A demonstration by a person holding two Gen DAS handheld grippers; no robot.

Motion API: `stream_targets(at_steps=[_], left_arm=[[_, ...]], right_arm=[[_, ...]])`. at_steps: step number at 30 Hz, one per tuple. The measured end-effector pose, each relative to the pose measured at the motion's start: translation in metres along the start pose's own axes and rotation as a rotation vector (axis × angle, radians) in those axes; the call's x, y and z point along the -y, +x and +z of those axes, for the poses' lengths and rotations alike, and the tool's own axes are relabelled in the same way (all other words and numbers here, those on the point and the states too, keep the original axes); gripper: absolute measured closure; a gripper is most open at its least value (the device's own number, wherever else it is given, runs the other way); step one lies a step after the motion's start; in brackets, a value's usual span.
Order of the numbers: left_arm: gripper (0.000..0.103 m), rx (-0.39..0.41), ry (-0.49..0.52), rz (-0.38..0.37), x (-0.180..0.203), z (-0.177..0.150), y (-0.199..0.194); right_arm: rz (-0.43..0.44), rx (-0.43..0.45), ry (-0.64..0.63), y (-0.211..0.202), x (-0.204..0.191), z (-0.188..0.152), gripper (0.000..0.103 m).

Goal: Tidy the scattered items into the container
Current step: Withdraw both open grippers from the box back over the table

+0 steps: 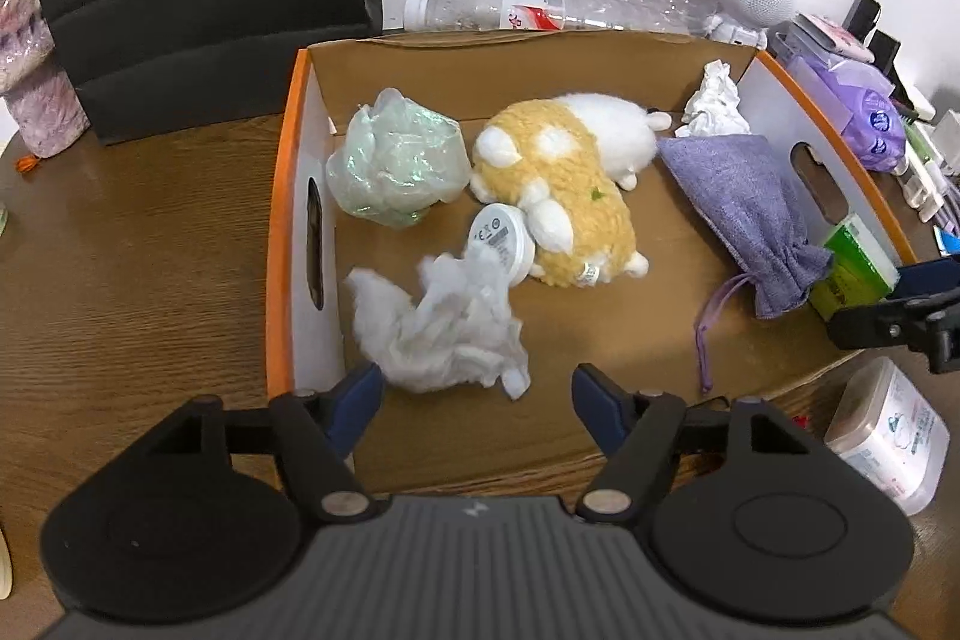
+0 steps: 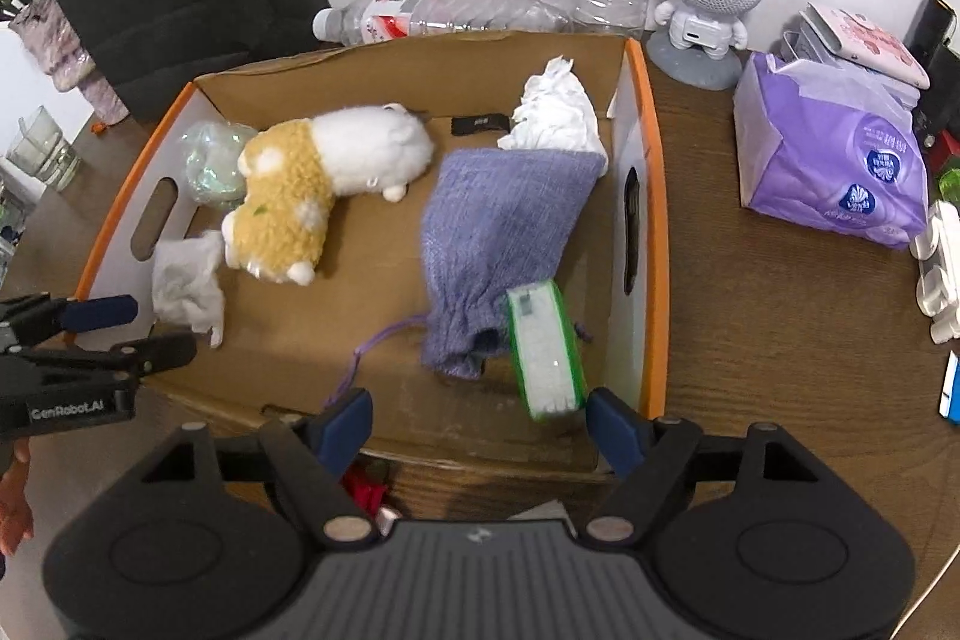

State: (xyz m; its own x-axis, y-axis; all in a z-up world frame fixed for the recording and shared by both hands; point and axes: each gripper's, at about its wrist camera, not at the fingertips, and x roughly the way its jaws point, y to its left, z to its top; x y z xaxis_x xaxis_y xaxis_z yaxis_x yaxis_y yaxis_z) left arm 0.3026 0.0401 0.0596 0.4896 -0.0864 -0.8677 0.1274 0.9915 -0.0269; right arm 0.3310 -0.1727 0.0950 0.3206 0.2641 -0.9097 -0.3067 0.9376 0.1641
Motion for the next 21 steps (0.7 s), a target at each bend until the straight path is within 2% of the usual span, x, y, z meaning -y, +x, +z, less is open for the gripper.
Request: stream_targets(at_steps=[9, 13, 19, 21], left_arm=[[0.03, 0.009, -0.02, 0.013, -0.003, -0.004, -0.008], [0.029, 0.078, -0.023, 0.0, 0.003, -0.004, -0.039], [0.012, 0.116, -0.015, 0.044, 0.03, -0.008, -0.093], [0.0, 0.148, -0.027, 0.073, 0.037, -0.014, -0.109]], right_arm=[[-0.001, -0.004, 0.044, -0.005, -0.001, -0.002, 0.025], [-0.01, 0.056, 0.079, -0.027, -0.003, -0.004, 0.025], [0.009, 0.132, 0.051, -0.081, -0.025, -0.011, 0.019], [0.007, 0.155, 0.041, -0.096, -0.03, -0.017, 0.017]])
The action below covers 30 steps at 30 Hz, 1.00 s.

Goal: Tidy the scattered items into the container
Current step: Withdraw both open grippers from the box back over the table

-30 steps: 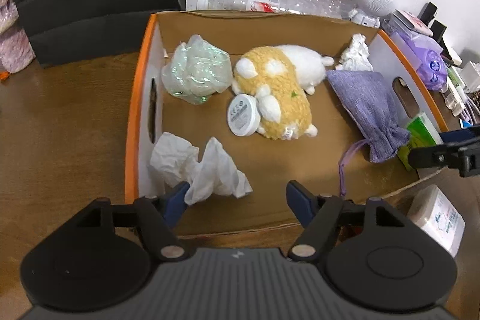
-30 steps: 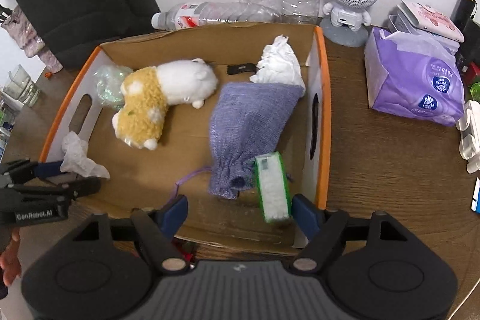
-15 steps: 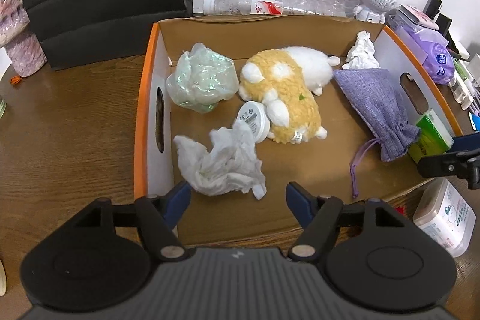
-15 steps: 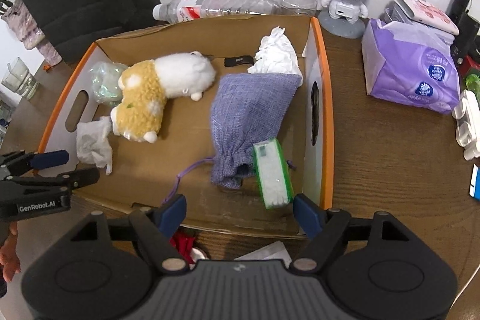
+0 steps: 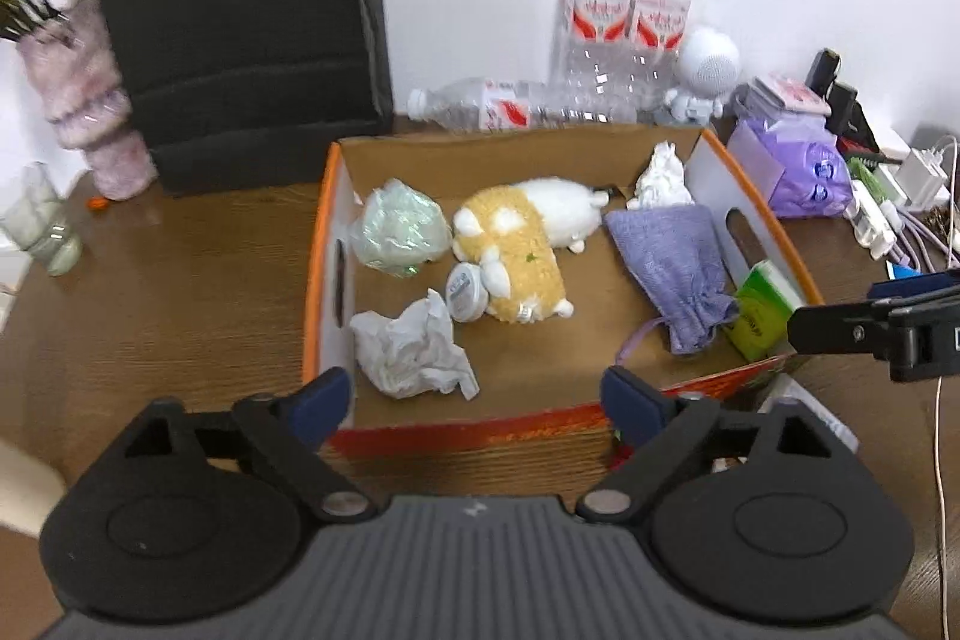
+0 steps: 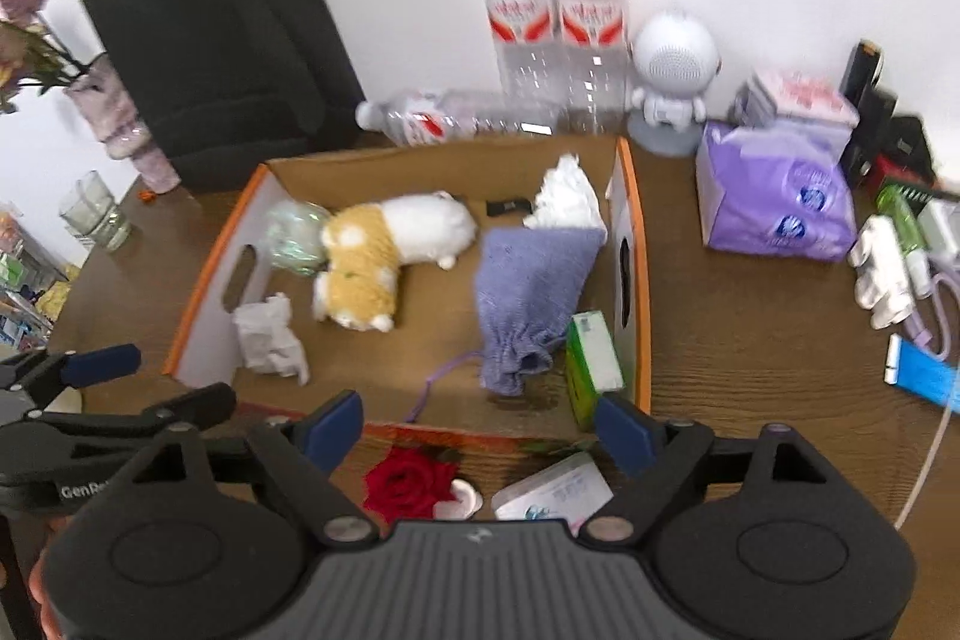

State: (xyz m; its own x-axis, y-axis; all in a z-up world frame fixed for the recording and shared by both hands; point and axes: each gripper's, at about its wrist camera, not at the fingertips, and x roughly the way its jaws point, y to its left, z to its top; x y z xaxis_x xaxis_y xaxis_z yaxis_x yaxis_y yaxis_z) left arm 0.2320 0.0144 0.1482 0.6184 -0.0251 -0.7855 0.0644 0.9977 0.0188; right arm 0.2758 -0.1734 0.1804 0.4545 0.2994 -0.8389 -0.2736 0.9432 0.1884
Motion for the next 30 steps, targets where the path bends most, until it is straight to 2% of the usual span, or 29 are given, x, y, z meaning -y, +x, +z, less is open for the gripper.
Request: stream_targets(at_steps=[4, 7, 11, 16, 19, 25, 27, 30], left_arm=[[0.0, 0.104, -0.026, 0.036, 0.006, -0.019, -0.04], [0.0, 0.179, -0.043, 0.04, 0.011, -0.039, -0.063], [0.0, 0.305, -0.044, 0.071, 0.019, -0.072, -0.086], [0.0, 0.412, -0.024, 0.044, 0.029, -0.116, -0.101], [0.0, 0.481, -0.007, 0.031, 0.036, -0.146, -0.11], [0.0, 0.612, -0.048, 0.055, 0.041, -0.22, -0.118], [0.0, 0.63, -0.053, 0.058, 0.043, -0.246, -0.116], [0.0, 0.593, -0.055, 0.029, 0.042, -0.277, -0.11]], right_arm=[[0.035, 0.09, -0.007, -0.024, -0.003, -0.02, 0.015], [0.013, 0.171, -0.018, -0.037, -0.005, -0.043, 0.015], [0.05, 0.291, -0.022, -0.055, -0.005, -0.079, 0.013], [0.013, 0.407, -0.056, -0.067, -0.007, -0.126, 0.012], [0.026, 0.481, -0.066, -0.073, -0.008, -0.159, 0.005], [0.022, 0.547, -0.056, -0.068, -0.004, -0.23, 0.004], [0.03, 0.554, -0.049, -0.064, 0.0, -0.255, 0.003], [0.035, 0.557, -0.006, -0.057, 0.007, -0.29, 0.002]])
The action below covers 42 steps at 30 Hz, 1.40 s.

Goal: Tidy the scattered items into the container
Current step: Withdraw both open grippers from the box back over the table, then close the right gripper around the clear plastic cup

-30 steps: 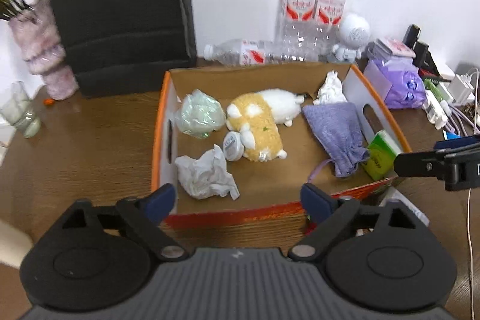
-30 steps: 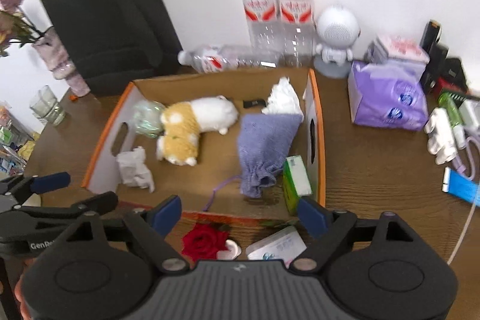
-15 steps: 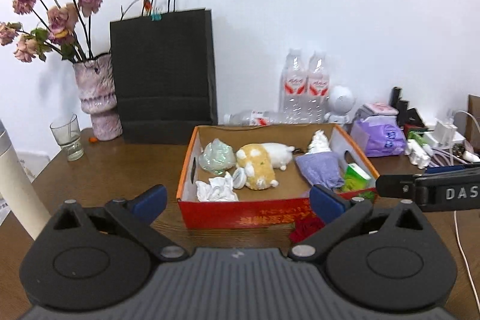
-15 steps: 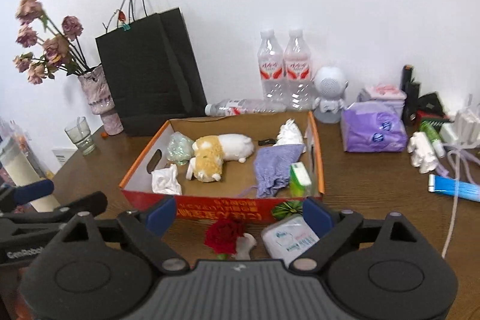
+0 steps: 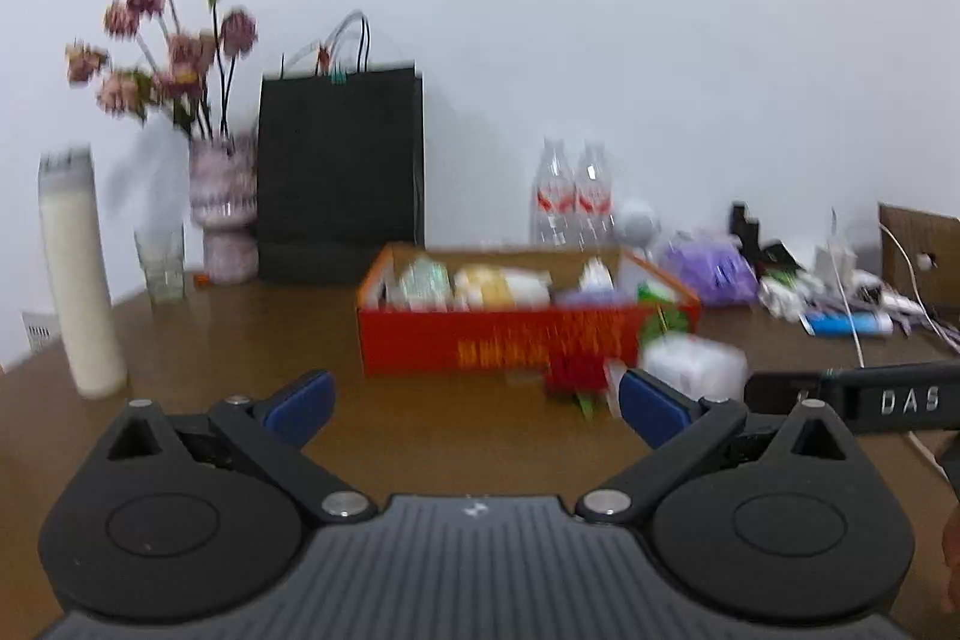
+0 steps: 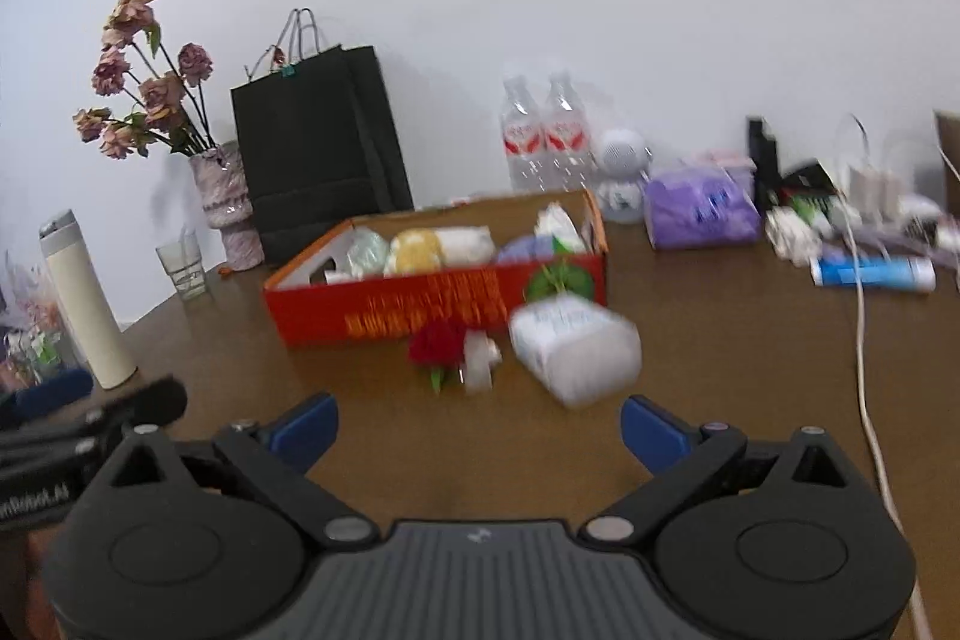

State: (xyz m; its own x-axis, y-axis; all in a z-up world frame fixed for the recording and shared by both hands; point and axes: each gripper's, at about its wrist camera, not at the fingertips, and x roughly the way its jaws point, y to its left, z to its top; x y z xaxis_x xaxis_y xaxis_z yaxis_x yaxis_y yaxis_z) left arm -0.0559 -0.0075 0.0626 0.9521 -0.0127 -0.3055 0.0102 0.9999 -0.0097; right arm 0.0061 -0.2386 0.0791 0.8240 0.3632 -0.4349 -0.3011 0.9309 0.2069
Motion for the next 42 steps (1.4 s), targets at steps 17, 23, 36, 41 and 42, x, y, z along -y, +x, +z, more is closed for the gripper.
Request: stream_targets(at_steps=[17, 23, 36, 41, 42], left_arm=[[0.0, -0.184, -0.066, -0.026, -0.021, -0.051, 0.002], [0.0, -0.295, -0.135, -0.043, -0.03, -0.054, 0.017], [0.0, -0.306, -0.145, -0.087, -0.027, -0.056, 0.019], [0.0, -0.299, -0.179, -0.07, -0.03, -0.055, 0.02], [0.0, -0.302, -0.172, -0.065, -0.03, -0.054, 0.022]], right_arm=[[0.008, -0.039, 0.007, -0.005, -0.004, -0.057, 0.002], [0.025, -0.071, 0.049, 0.002, 0.003, -0.056, 0.002], [0.021, -0.112, 0.121, 0.014, 0.011, -0.056, 0.002], [0.013, -0.129, 0.097, 0.017, 0.006, -0.053, 0.002], [0.028, -0.12, 0.094, 0.018, 0.005, -0.052, 0.002]])
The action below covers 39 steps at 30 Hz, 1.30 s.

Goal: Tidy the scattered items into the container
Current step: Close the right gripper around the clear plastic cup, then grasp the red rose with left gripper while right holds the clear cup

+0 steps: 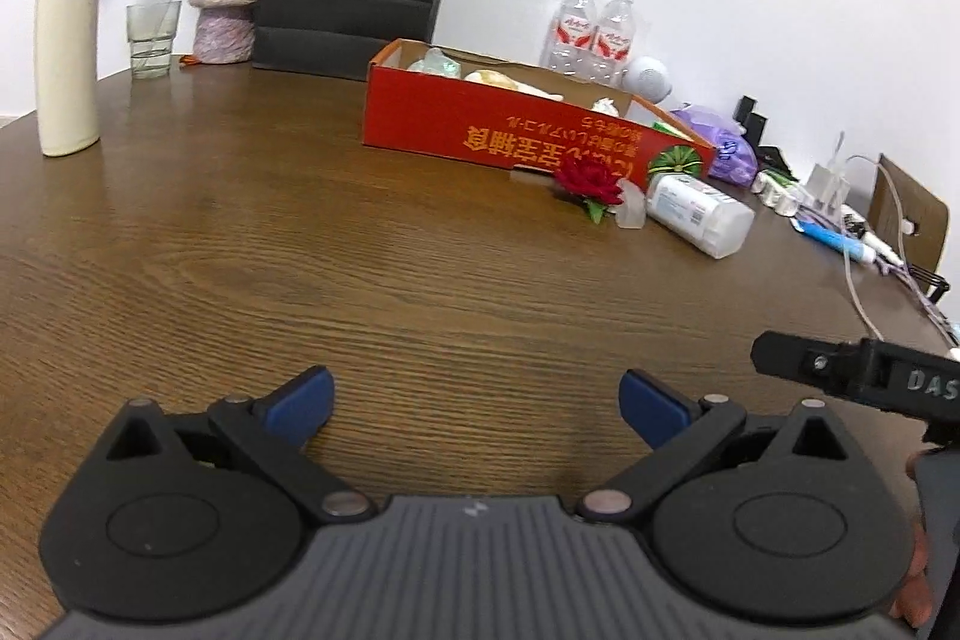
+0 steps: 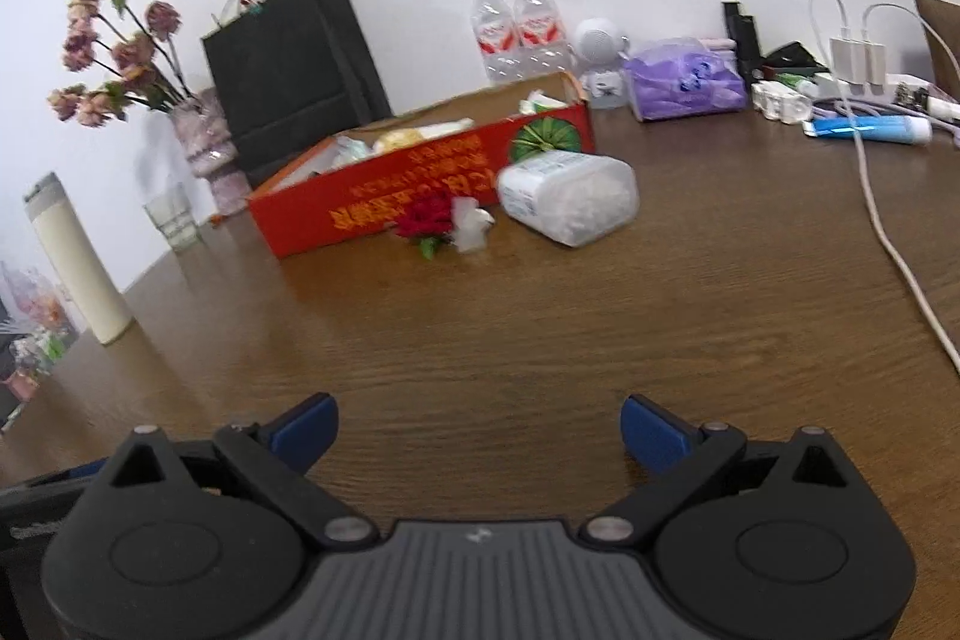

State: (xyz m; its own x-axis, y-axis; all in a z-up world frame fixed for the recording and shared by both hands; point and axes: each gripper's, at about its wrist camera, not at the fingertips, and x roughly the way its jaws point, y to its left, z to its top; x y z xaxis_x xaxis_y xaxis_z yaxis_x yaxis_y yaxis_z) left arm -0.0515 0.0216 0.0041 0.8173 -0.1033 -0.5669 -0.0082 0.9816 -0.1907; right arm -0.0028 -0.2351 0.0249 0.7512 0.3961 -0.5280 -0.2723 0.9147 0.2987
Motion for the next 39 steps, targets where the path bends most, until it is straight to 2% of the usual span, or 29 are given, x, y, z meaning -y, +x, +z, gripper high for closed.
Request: stream_targets(at_steps=[3, 5, 7, 10, 12, 13, 16, 18, 19, 24, 27, 31, 36, 38, 39], left_arm=[[0.0, 0.02, 0.066, 0.006, 0.003, 0.013, 0.005], [0.0, 0.078, 0.107, 0.035, 0.003, 0.028, 0.007], [0.0, 0.119, 0.125, 0.041, 0.002, 0.048, 0.012], [0.0, 0.133, 0.149, 0.005, 0.002, 0.075, 0.027], [0.0, 0.13, 0.168, -0.018, 0.005, 0.088, 0.039], [0.0, 0.129, 0.181, -0.028, 0.006, 0.093, 0.045], [0.0, 0.127, 0.223, -0.068, 0.011, 0.102, 0.061], [0.0, 0.12, 0.249, -0.095, 0.016, 0.104, 0.073], [0.0, 0.116, 0.261, -0.105, 0.019, 0.104, 0.08], [0.0, 0.083, 0.258, -0.158, 0.039, 0.107, 0.116], [0.0, 0.041, 0.258, -0.182, 0.058, 0.108, 0.143], [0.0, 0.028, 0.284, -0.169, 0.077, 0.109, 0.17], [0.0, 0.013, 0.307, -0.174, 0.087, 0.112, 0.188], [0.007, 0.025, 0.301, -0.166, 0.087, 0.113, 0.188], [0.017, 0.024, 0.287, -0.168, 0.084, 0.113, 0.188]], right_arm=[[0.01, -0.007, -0.075, 0.01, -0.003, 0.015, 0.008], [0.002, -0.033, -0.16, 0.028, -0.008, 0.033, 0.025], [0.006, -0.045, -0.219, 0.052, -0.012, 0.053, 0.032], [0.04, -0.059, -0.249, 0.093, -0.013, 0.079, 0.041], [0.029, -0.097, -0.278, 0.122, -0.016, 0.09, 0.049], [0.012, -0.109, -0.289, 0.131, -0.016, 0.093, 0.056], [0.013, -0.116, -0.291, 0.148, -0.015, 0.098, 0.062], [0.011, -0.121, -0.293, 0.155, -0.014, 0.1, 0.073], [-0.001, -0.121, -0.297, 0.156, -0.012, 0.098, 0.088], [-0.038, -0.074, -0.272, 0.142, 0.003, 0.102, 0.091], [-0.009, -0.021, -0.2, 0.126, 0.016, 0.107, 0.091], [-0.013, 0.034, -0.132, 0.112, 0.033, 0.107, 0.091], [-0.032, 0.039, -0.136, 0.109, 0.037, 0.111, 0.091], [-0.028, 0.04, -0.148, 0.107, 0.036, 0.111, 0.091], [-0.025, 0.036, -0.15, 0.107, 0.035, 0.11, 0.091]])
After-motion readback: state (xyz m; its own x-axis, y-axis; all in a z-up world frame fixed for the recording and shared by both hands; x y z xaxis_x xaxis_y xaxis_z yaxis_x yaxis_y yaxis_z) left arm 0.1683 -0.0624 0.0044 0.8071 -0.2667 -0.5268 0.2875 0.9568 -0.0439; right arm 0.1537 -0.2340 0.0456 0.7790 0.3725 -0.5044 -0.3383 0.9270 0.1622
